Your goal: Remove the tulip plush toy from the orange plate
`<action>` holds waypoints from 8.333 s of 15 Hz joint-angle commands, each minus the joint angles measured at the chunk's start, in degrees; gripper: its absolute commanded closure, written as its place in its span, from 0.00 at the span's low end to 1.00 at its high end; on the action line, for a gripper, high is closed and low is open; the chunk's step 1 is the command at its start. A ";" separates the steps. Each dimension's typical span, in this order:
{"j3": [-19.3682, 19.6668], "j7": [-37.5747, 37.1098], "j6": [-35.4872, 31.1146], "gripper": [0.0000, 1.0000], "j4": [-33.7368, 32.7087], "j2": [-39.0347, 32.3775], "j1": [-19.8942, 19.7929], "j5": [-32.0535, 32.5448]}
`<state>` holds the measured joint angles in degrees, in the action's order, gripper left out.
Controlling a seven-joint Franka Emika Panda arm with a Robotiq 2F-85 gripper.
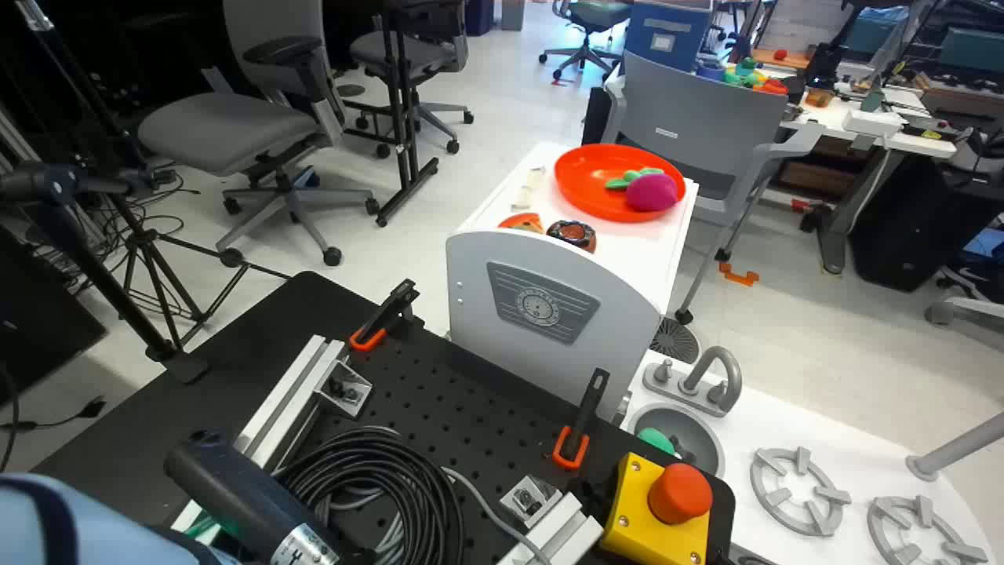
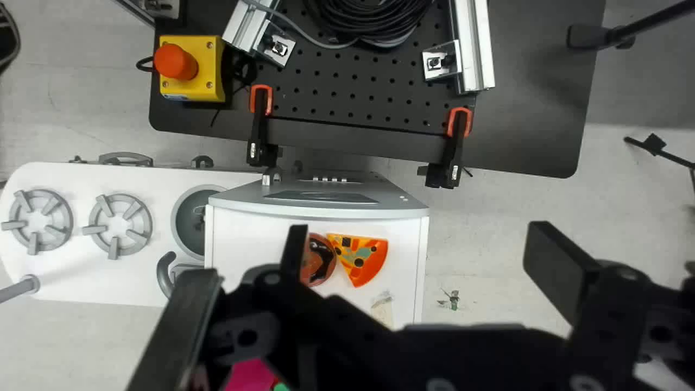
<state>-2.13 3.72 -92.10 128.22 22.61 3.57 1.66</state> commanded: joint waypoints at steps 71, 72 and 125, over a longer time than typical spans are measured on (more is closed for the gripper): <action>6.15 -12.86 -14.17 0.00 -2.76 -5.70 -8.44 -0.41; 5.98 -12.87 -14.17 0.00 -2.73 -5.83 -8.39 -0.39; 5.47 -14.17 -17.70 0.00 -23.35 -29.60 -7.46 2.67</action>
<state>3.27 -14.87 -111.30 106.66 -5.90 -4.20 5.21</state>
